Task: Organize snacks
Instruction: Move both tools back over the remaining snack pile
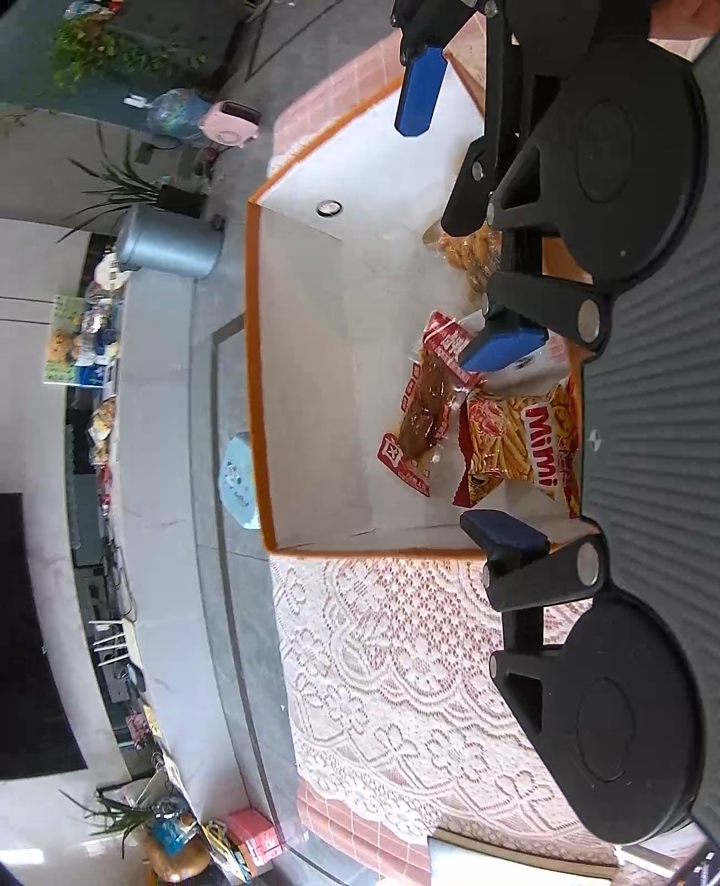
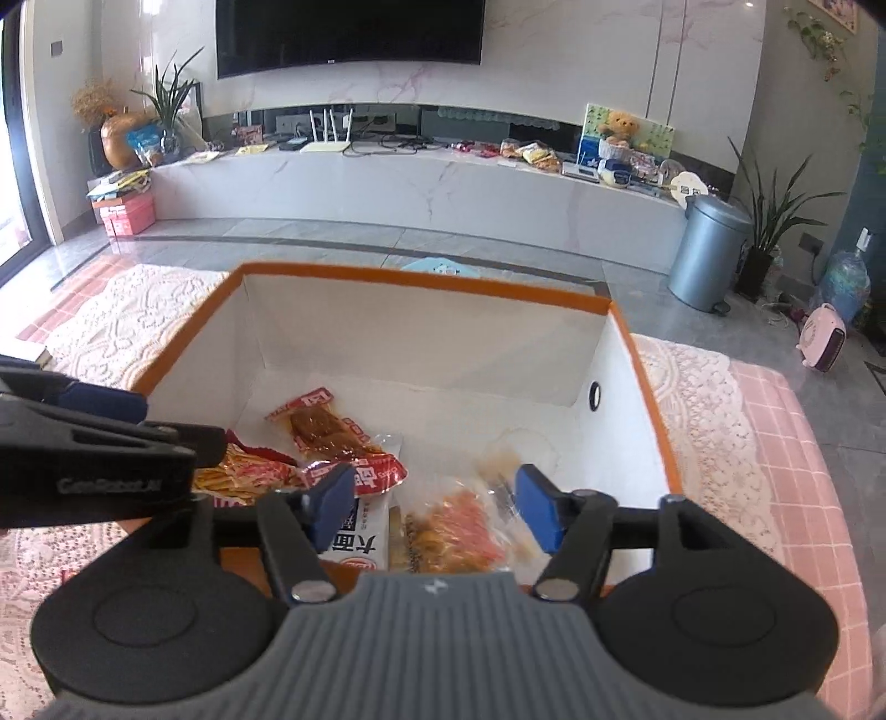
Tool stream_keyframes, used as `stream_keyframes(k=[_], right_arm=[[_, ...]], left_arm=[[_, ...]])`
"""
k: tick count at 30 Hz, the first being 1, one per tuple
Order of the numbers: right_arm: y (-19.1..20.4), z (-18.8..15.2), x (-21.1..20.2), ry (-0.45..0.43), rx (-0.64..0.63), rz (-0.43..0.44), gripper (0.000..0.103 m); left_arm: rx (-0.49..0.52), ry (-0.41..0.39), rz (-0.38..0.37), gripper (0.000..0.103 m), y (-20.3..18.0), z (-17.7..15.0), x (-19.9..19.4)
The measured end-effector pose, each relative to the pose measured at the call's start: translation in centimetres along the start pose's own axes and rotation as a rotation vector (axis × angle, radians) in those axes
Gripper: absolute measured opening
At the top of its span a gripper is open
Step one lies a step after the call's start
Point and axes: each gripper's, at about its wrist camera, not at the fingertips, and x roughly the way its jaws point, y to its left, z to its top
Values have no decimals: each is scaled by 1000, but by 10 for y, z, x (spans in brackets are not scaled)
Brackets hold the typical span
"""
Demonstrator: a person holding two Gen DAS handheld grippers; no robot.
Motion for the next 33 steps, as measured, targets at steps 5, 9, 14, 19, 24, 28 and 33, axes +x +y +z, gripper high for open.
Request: stream_keyframes(k=[5,9,14,19,24,28,33], right_arm=[[0,0,-28,-35,12,-32,86],[-5,-5,-55,-57,52,-36,92],[-9,-19,-90,-82,102,-29,99],[-8,-37,-122,-89,121,-37,99],[-3,-61,-138,-55,116,-31,99],[-3,-87,-140,1,138,-6,99],[-6,-114,-132,79,169,-15,99]], left_arm=[[15,-94,16,76,-2,-9,-34],[21,-152,6,77,-4,-17,-62],[55,-198,-14,80,-14,-33,-94],[66,-167,-59,80,-16,-48,-110],[-8,-72,-142,80,-6,-65,-109],[-2,-24,-141,80,-1,-80,-103],[-1,36,-150,80,7,-103,-95]])
